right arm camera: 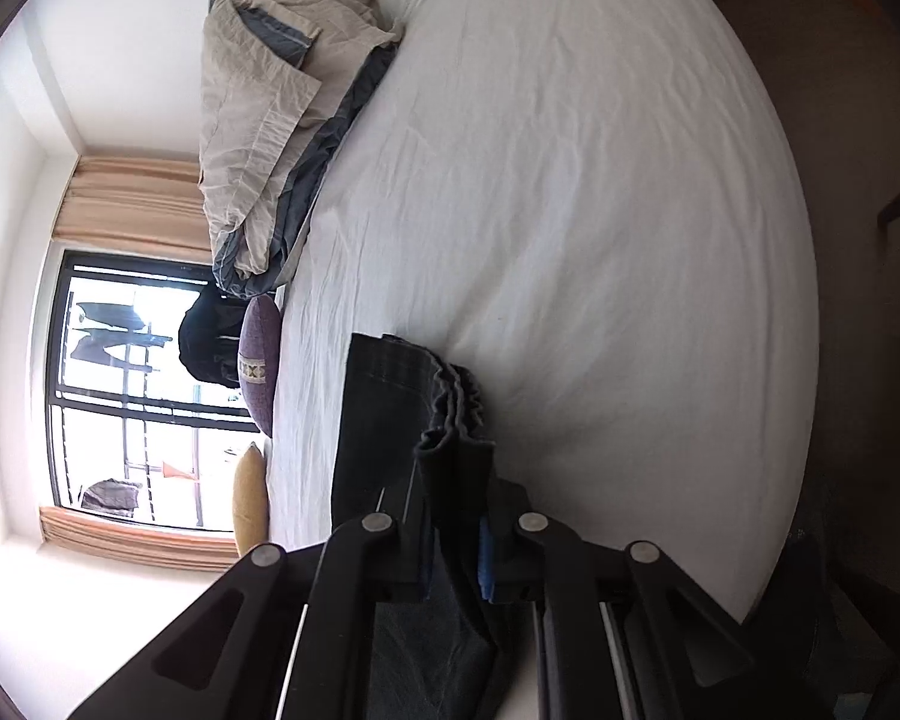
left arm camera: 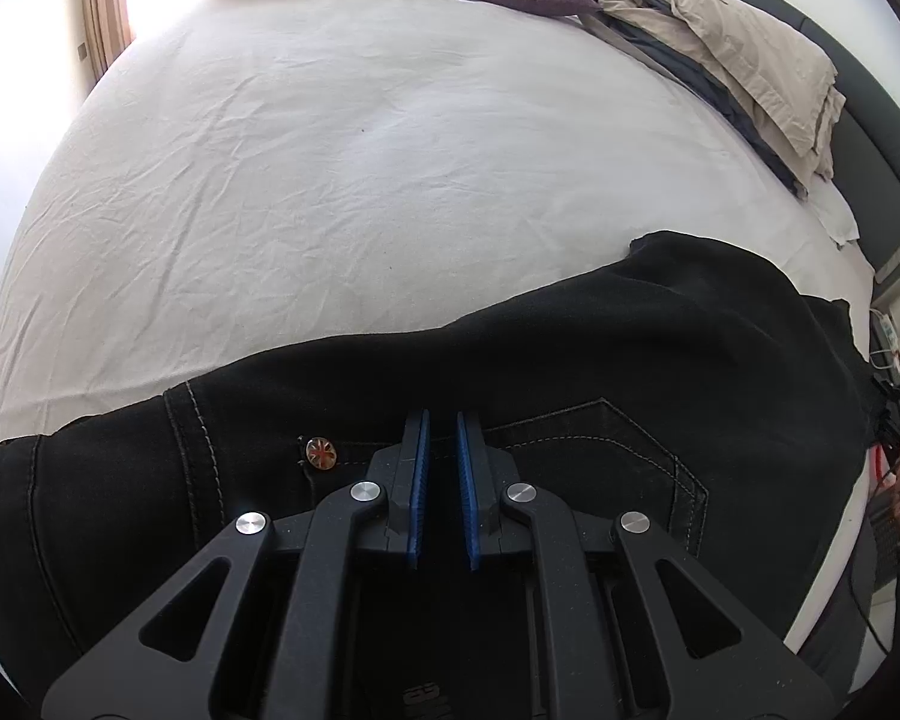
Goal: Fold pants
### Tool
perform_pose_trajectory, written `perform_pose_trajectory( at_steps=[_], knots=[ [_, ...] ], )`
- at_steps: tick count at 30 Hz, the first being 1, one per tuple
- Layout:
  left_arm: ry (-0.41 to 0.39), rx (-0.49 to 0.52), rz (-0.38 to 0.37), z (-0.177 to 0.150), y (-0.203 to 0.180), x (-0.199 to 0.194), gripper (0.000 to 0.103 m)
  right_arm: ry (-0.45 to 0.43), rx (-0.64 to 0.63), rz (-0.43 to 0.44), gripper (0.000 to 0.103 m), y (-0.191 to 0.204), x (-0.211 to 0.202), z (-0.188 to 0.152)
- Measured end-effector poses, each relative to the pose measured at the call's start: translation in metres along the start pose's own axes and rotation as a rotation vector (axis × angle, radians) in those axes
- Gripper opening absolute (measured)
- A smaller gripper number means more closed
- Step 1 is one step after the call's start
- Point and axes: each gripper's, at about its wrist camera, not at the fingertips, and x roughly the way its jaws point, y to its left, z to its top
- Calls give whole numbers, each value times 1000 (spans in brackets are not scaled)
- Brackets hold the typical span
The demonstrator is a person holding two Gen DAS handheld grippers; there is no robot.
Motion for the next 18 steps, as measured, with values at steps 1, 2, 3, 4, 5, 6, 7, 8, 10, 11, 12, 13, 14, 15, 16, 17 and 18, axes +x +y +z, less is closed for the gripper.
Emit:
perform_pose_trajectory(
  at_steps=[1,2,3,4,5,6,7,8,10,11,12,13,14,15,16,17,18],
  knots=[
    [-2,0,0,0,0,0,10,2,-67,-10,12,16,0,-5],
    [-3,0,0,-1,0,0,10,4,-147,-25,12,35,-1,-12],
    [-5,1,0,-1,0,0,10,11,-231,-44,12,54,0,-22],
    [-7,2,1,-2,0,0,10,25,-311,-52,12,73,1,-34],
    [-8,4,2,-2,0,0,10,49,-396,-58,12,93,4,-49],
    [-10,3,1,-2,0,0,10,74,-495,-71,12,113,7,-68],
    [-13,2,-2,-3,0,-1,10,101,-609,-86,12,133,10,-92],
    [-15,-1,-5,-3,1,-1,10,138,-724,-94,12,150,13,-120],
    [-19,-4,-9,-4,2,-1,10,218,-944,-100,12,175,17,-182],
    [-22,-4,-10,-4,3,-1,10,257,-1040,-107,12,182,19,-213],
    [-24,-4,-10,-4,3,-1,10,295,-1113,-111,12,183,22,-241],
    [-26,-2,-10,-5,3,-1,10,334,-1165,-110,12,183,27,-265],
    [-28,-2,-10,-5,3,-1,10,365,-1205,-118,12,181,33,-287],
    [-30,-3,-12,-5,4,-1,10,389,-1232,-134,12,179,40,-303],
    [-31,-4,-14,-5,4,-1,10,402,-1253,-153,12,175,45,-316],
    [-32,-6,-16,-5,4,-2,10,406,-1260,-168,12,172,50,-322],
    [-32,-11,-20,-4,5,-2,10,408,-1254,-183,12,169,55,-324]
  ],
)
